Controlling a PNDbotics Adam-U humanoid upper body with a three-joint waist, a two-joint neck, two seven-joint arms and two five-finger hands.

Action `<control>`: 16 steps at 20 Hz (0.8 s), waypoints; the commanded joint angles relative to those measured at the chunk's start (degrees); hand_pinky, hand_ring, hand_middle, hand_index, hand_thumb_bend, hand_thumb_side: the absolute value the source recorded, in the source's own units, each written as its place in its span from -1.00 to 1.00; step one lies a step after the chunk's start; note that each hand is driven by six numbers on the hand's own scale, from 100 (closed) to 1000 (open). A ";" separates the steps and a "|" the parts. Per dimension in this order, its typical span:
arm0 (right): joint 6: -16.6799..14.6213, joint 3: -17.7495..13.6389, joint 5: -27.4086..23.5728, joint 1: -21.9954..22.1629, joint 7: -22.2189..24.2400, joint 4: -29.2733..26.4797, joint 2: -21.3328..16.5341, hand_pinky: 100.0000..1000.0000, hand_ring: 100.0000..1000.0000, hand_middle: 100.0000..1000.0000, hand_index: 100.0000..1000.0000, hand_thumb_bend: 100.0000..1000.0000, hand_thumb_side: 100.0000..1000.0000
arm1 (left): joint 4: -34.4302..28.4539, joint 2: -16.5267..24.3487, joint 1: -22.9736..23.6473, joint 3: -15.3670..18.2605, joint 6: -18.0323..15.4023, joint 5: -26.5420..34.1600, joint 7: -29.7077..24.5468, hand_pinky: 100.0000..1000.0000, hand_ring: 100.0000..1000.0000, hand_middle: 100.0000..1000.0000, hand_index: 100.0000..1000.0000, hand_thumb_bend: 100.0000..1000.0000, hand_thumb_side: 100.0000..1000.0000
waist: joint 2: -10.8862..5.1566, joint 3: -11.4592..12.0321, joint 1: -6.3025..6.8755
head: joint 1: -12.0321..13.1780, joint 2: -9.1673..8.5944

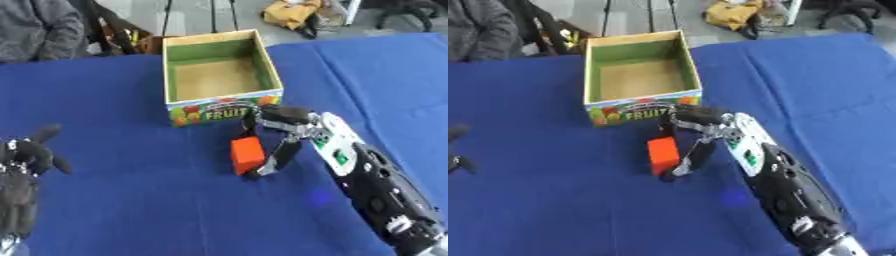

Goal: Pick up objects on the table and place them in the box.

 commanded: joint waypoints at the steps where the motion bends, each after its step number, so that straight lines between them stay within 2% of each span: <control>1: -7.40 -0.51 1.30 -0.50 6.49 0.14 -0.71 0.04 -0.37 -0.49 -0.65 -0.13 -0.61 | -0.96 0.76 -0.73 0.12 -0.12 -0.20 0.06 -0.36 0.62 -0.54 -0.18 -0.26 0.63 | -0.96 -0.01 -0.08 | -0.20 0.10; 4: -7.25 -0.57 1.77 -0.48 5.70 0.24 -0.73 0.01 -0.41 -0.54 -0.81 -0.11 -0.59 | -0.97 0.78 -0.75 0.11 -0.12 -0.21 0.06 -0.36 0.62 -0.54 -0.18 -0.26 0.63 | -1.00 -0.07 -0.11 | -0.15 0.08; 11: -6.63 -0.92 1.86 -0.57 3.90 0.21 -0.87 0.01 -0.41 -0.55 -0.88 -0.19 -0.59 | -1.02 0.81 -0.70 0.12 -0.15 -0.21 0.10 -0.36 0.62 -0.54 -0.18 -0.27 0.63 | -1.10 -0.06 -0.13 | -0.13 0.09; 15: -6.15 -1.47 0.83 -0.84 3.05 -0.16 -1.60 0.10 -0.32 -0.46 -0.82 -0.59 -0.97 | -1.03 0.84 -0.57 0.17 -0.16 -0.22 0.14 -0.36 0.62 -0.54 -0.18 -0.27 0.63 | -1.30 0.02 -0.18 | -0.03 0.14; 16: -5.91 -1.60 0.59 -0.93 2.90 -0.32 -1.86 0.12 -0.30 -0.44 -0.81 -0.92 -1.00 | -1.02 0.85 -0.54 0.17 -0.15 -0.22 0.14 -0.36 0.62 -0.54 -0.18 -0.27 0.63 | -1.37 0.02 -0.20 | -0.04 0.15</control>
